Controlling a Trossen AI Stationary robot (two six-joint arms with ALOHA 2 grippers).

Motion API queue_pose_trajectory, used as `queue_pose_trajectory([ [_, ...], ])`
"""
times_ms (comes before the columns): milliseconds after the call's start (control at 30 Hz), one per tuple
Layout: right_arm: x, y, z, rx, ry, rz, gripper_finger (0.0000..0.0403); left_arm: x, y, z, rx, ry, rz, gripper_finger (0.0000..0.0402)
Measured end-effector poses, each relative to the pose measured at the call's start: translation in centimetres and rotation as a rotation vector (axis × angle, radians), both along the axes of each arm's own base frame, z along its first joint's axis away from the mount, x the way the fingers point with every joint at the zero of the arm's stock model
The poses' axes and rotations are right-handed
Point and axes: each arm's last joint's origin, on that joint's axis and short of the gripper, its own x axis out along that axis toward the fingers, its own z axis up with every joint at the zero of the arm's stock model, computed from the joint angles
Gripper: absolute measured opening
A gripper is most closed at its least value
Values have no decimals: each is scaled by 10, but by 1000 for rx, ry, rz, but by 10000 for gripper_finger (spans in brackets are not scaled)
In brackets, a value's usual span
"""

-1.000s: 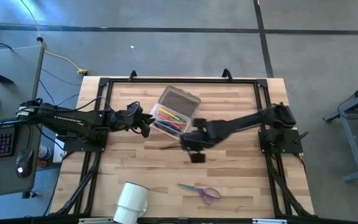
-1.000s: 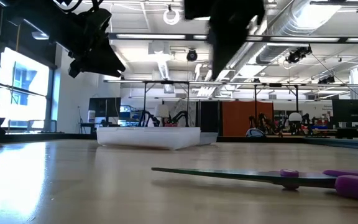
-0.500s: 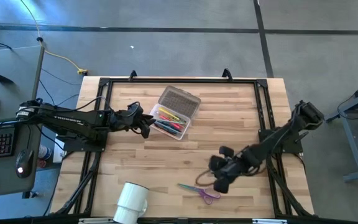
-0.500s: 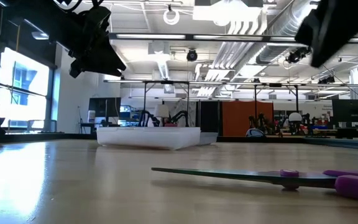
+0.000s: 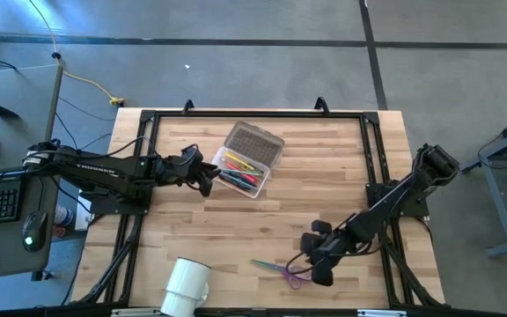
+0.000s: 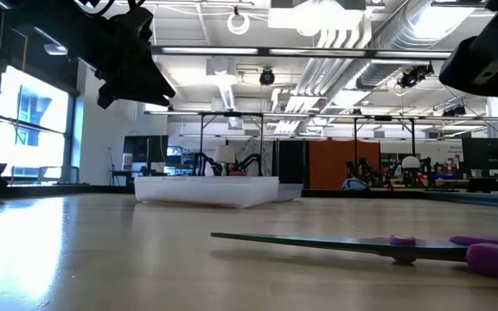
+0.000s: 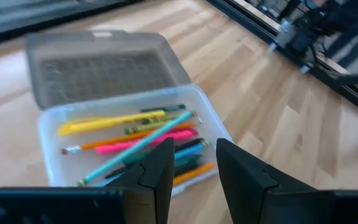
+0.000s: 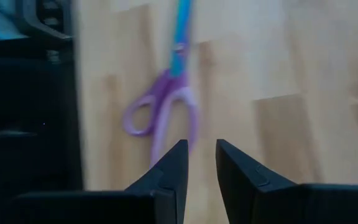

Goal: Pick & place school supplies into a supply box
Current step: Put the purple scissors into the supply box

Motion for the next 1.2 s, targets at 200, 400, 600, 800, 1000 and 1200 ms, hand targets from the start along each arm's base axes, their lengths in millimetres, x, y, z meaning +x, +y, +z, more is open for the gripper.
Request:
queue_pose_trajectory([
  [200, 0, 3, 1, 74, 28, 48, 67, 1, -2, 0, -44, 1, -76, 156],
  [400, -6, 3, -2, 40, 75, 57, 67, 1, -3, 0, -56, 1, -95, 156],
  [600, -4, 1, -2, 11, 56, 83, 76, 1, -3, 0, -56, 0, -95, 156],
  [800, 3, -8, -2, -68, 4, 138, 87, 1, -3, 0, -55, 0, -94, 156],
  [1000, 11, -16, 0, -55, -21, 97, 79, 1, -3, 0, -55, 0, -94, 156],
  [1200, 10, -11, -1, -16, -8, 100, 105, 1, -3, 0, -55, 1, -93, 156],
])
